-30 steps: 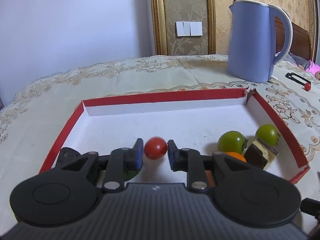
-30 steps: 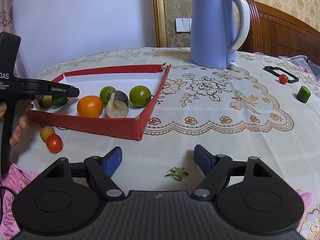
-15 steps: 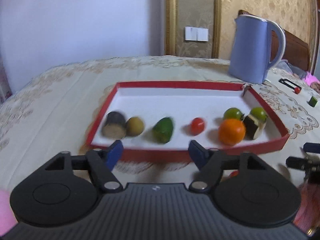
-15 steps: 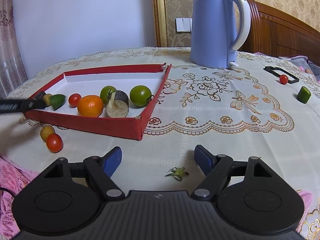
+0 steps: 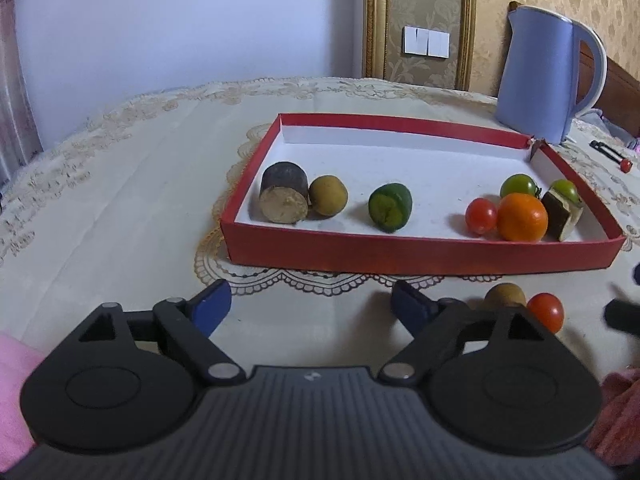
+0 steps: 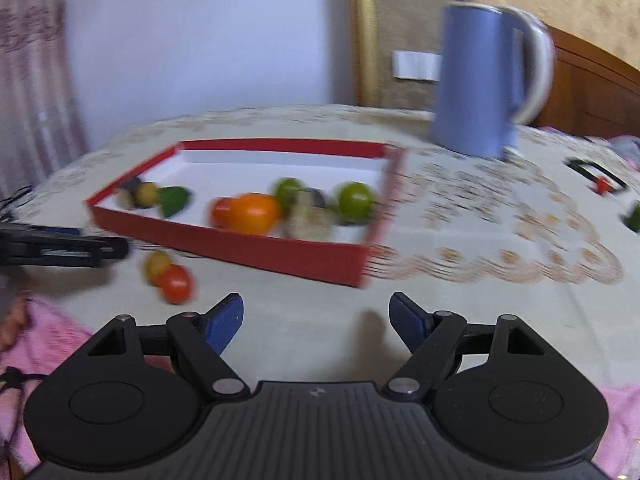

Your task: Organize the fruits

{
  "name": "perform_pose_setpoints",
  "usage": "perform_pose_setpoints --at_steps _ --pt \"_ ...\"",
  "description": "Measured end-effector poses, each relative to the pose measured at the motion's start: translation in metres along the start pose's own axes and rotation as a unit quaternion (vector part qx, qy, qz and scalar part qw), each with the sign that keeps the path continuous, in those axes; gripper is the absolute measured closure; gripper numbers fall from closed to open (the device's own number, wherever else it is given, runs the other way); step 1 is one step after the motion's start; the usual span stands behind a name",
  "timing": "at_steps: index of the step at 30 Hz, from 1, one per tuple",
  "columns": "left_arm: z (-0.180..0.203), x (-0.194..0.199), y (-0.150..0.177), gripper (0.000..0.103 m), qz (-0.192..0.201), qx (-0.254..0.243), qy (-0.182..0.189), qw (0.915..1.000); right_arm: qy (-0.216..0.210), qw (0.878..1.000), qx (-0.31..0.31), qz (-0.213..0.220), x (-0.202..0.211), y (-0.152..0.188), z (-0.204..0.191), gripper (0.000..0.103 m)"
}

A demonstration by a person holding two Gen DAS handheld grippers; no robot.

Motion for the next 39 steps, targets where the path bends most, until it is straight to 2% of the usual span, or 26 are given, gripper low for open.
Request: perform_pose_setpoints --at_steps 2,5,9,10,13,18,20,23,32,39 --pt "0.001 -0.001 0.0 0.012 -0.002 0.0 0.002 1.0 -0.004 1.0 0.023 0.001 -0.006 -0.004 -0.016 0.023" --pt "0.002 -0.003 0.0 0.003 -0.007 -0.004 -0.009 0.9999 -0.013 0.999 0.046 -0.001 -0.014 -0.009 -0.033 0.023" --pt "0.002 -0.004 0.001 0.0 -0.011 -0.002 -0.003 0.9999 -0.027 0.997 0.066 -0.009 -0.023 -0.011 -0.051 0.023" --pt "0.003 -0.003 0.001 0.0 -0.01 -0.004 -0.005 0.9999 -0.027 0.997 0.074 -0.011 -0.025 -0.012 -0.055 0.025" --pt "0.003 -0.003 0.001 0.0 -0.011 -0.002 -0.003 0.9999 -0.029 0.995 0.089 -0.02 -0.034 -0.013 -0.064 0.043" --pt "0.003 -0.004 0.001 0.0 -0.011 -0.002 -0.003 0.9999 -0.04 0.994 0.094 -0.035 -0.045 -0.011 -0.072 0.049" --pt "0.003 -0.004 0.001 0.0 -0.011 -0.002 -0.003 0.9999 -0.039 0.994 0.096 -0.038 -0.048 -0.008 -0.074 0.064" --pt "0.003 -0.004 0.001 0.0 -0.011 -0.002 -0.003 0.9999 -0.044 0.994 0.097 -0.038 -0.049 -0.004 -0.076 0.069" --pt "0.003 -0.004 0.001 0.0 -0.011 -0.002 -0.003 0.9999 -0.025 0.995 0.091 -0.007 -0.033 -0.005 -0.074 0.069" --pt "0.003 -0.004 0.001 0.0 -0.011 -0.002 -0.003 0.9999 0.011 0.997 0.077 0.024 -0.016 -0.03 -0.045 0.069"
Point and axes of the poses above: each gripper's, at about its wrist camera, not at the fingertips, and x roughly against the way its jaws point, z to its right, y to its underside, the point moved 10 cm from there along -x, roughly the way its jaws point, and after that the axes turned 14 degrees about -y, right-handed, at the moved point
